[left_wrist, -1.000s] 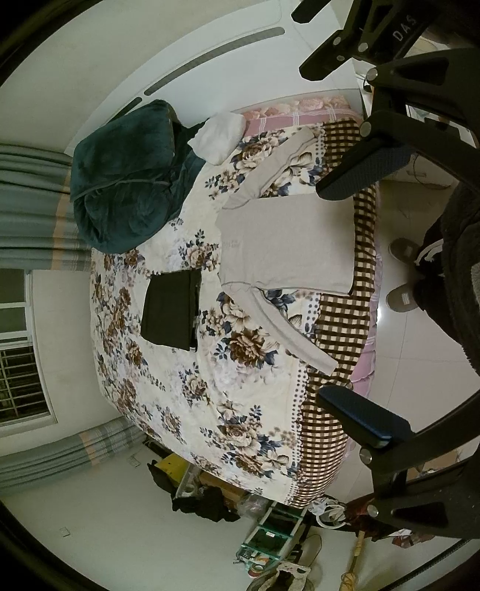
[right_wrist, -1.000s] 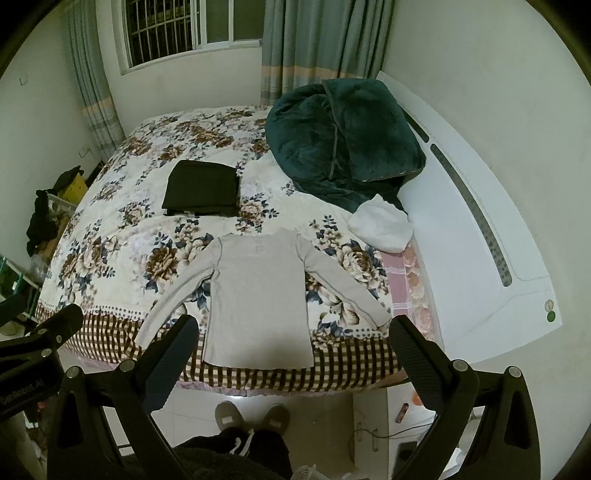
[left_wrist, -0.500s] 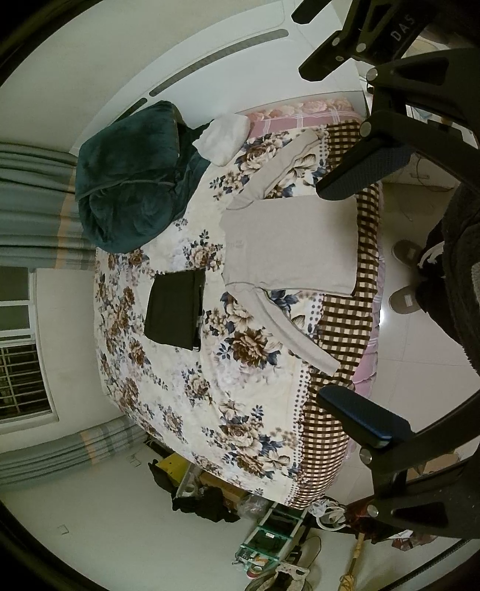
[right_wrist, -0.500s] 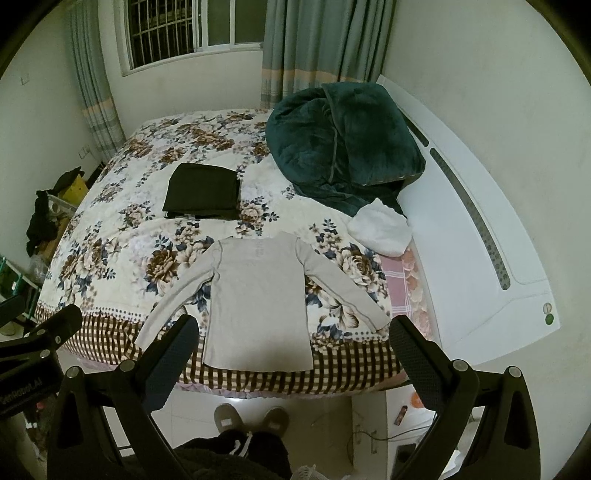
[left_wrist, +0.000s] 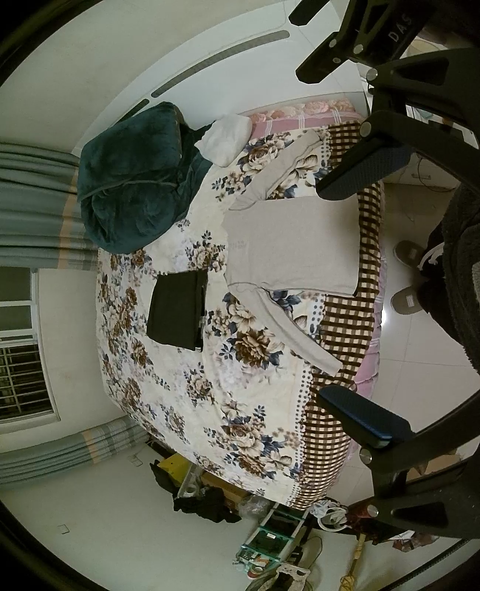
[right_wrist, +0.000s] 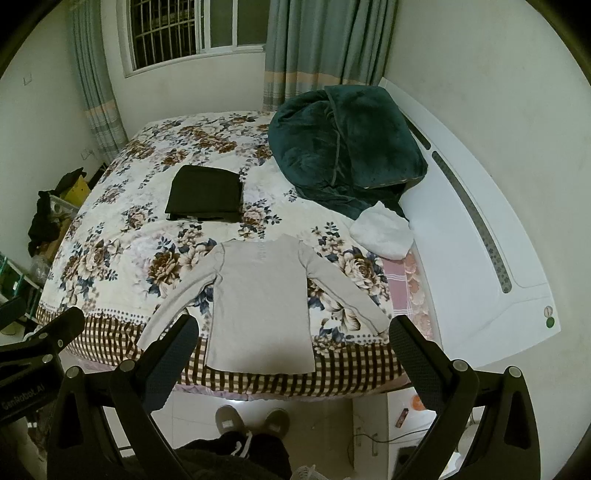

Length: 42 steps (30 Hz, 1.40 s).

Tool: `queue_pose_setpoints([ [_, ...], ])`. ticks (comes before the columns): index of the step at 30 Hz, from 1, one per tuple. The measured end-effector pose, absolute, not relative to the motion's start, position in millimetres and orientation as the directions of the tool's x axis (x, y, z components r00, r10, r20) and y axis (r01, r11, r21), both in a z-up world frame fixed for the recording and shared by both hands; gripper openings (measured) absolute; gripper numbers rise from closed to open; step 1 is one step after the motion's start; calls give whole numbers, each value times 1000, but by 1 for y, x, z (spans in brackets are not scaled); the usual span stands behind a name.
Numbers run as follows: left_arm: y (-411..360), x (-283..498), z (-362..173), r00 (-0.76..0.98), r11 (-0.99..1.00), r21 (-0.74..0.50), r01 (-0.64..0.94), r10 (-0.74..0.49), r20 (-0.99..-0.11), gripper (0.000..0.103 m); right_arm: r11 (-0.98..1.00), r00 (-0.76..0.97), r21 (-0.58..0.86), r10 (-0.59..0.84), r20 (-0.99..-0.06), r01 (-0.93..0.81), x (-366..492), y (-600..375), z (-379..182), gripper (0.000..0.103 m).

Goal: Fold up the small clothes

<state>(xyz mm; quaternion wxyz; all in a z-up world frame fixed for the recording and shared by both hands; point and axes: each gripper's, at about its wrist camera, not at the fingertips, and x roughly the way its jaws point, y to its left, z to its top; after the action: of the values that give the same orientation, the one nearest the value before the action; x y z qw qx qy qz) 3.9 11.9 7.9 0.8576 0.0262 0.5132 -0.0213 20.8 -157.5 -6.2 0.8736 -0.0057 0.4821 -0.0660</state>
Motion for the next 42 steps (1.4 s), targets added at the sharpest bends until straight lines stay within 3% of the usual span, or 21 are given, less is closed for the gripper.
queue_pose_setpoints([
  [36, -4, 24, 25, 486, 998, 12, 62, -20, -874, 102, 991, 537, -74, -124, -834, 114, 25, -154, -1, 103],
  [42, -2, 44, 11, 536, 998, 52, 39, 23, -844, 103, 984, 522, -44, -128, -843, 171, 52, -157, -10, 103],
])
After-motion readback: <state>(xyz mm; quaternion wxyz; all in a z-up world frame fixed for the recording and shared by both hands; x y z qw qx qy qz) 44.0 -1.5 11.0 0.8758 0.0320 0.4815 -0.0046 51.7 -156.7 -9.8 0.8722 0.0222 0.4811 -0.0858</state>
